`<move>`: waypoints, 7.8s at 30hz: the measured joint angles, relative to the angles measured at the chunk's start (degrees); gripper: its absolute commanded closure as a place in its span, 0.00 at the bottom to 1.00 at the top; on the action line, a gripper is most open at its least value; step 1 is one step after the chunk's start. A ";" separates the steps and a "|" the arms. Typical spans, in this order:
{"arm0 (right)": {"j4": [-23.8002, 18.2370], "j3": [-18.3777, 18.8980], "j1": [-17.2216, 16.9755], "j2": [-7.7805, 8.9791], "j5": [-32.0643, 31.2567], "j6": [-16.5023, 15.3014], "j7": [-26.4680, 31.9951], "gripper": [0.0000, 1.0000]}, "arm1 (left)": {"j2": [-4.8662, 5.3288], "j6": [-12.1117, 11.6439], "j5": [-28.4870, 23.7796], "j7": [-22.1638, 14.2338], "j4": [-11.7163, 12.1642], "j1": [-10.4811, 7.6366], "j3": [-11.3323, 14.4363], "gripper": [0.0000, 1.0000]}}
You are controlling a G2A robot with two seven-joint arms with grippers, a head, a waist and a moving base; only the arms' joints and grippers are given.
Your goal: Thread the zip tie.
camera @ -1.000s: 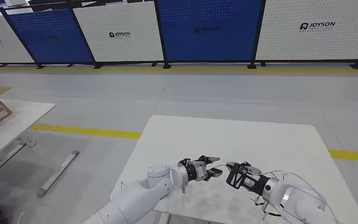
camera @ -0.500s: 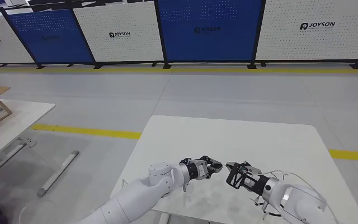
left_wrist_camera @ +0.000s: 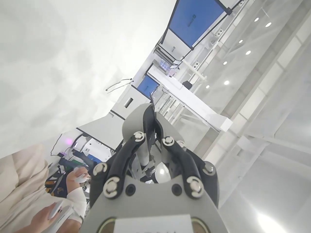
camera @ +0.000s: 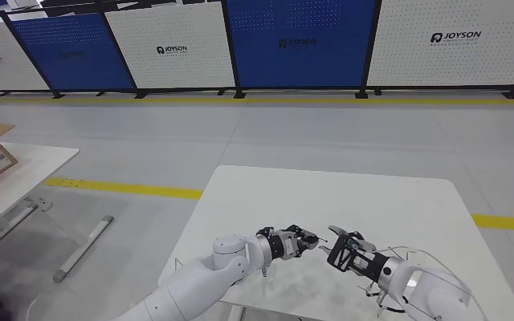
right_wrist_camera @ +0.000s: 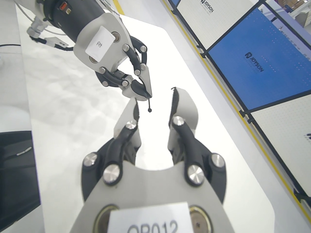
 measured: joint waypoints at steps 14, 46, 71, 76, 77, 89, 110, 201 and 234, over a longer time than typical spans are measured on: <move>0.72 9.20 -5.78 2.13 17.50 0.00 -1.51 0.00 | 0.11 -13.30 12.91 3.42 -2.04 6.00 -0.46 1.00; 4.62 9.98 -5.75 2.41 38.81 0.00 2.00 0.00 | -2.13 -29.65 44.07 25.40 -2.30 11.19 4.91 1.00; 4.82 11.41 -5.88 2.70 49.48 0.00 6.55 0.00 | -3.59 -10.95 79.94 35.38 -2.89 10.59 8.37 1.00; 4.89 11.70 -6.38 3.47 53.78 0.00 7.69 0.00 | -1.40 -11.65 82.69 20.71 -2.99 10.08 2.80 1.00; 4.87 11.51 -6.38 3.57 53.66 0.00 7.84 0.00 | -0.92 -12.31 82.65 18.55 -3.42 10.42 1.39 1.00; 4.74 10.73 -5.99 3.85 53.21 0.00 7.77 0.00 | 1.81 -19.73 77.69 5.92 -6.20 14.62 -7.91 1.00; 4.74 10.73 -5.99 3.85 53.22 0.00 7.77 0.00 | 2.71 -18.76 59.12 -4.00 -15.01 19.98 -16.35 1.00; 4.74 10.73 -5.99 3.85 53.22 0.00 7.77 0.00 | -1.55 -19.22 54.25 5.66 -7.55 20.04 -16.02 1.00; 4.74 10.73 -5.99 3.85 53.22 0.00 7.77 0.00 | -4.70 -26.75 61.56 12.71 -8.32 19.42 -8.59 1.00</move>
